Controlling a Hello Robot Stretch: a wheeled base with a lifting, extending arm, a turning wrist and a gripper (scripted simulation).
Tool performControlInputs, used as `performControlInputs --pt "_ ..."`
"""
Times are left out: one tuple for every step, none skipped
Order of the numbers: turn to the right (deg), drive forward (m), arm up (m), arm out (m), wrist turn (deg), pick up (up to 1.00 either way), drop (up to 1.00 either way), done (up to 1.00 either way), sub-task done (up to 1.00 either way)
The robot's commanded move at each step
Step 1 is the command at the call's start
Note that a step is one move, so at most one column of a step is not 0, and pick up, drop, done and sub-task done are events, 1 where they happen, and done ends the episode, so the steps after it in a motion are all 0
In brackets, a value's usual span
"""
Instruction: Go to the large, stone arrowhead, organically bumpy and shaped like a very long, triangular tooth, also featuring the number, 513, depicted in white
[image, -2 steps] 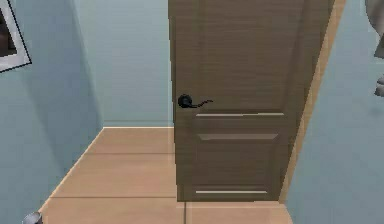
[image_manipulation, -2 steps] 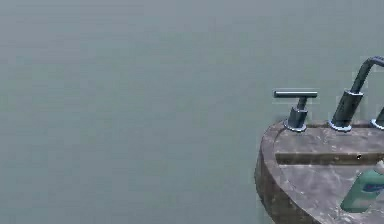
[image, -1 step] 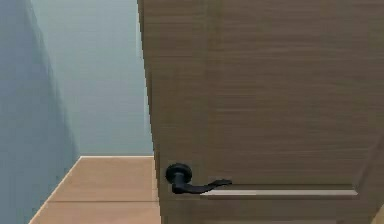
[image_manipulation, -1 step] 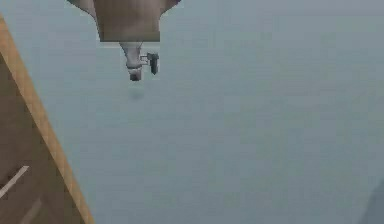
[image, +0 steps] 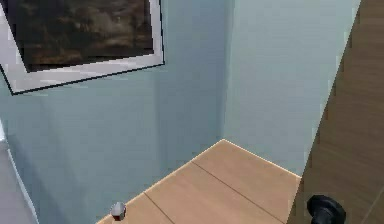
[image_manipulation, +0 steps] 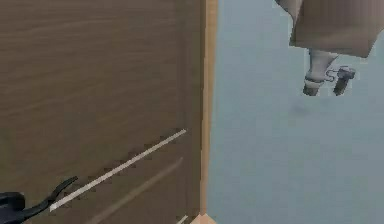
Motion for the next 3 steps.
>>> performControlInputs --pt "0.0 0.45 0.00 0.00 0.0 0.00 0.00 0.00 0.00" --pt "42.0 0.00 0.00 0.00 0.0 0.00 0.00 0.00 0.00" --pt "0.0 0.45 0.00 0.00 0.0 0.00 0.00 0.00 0.00"
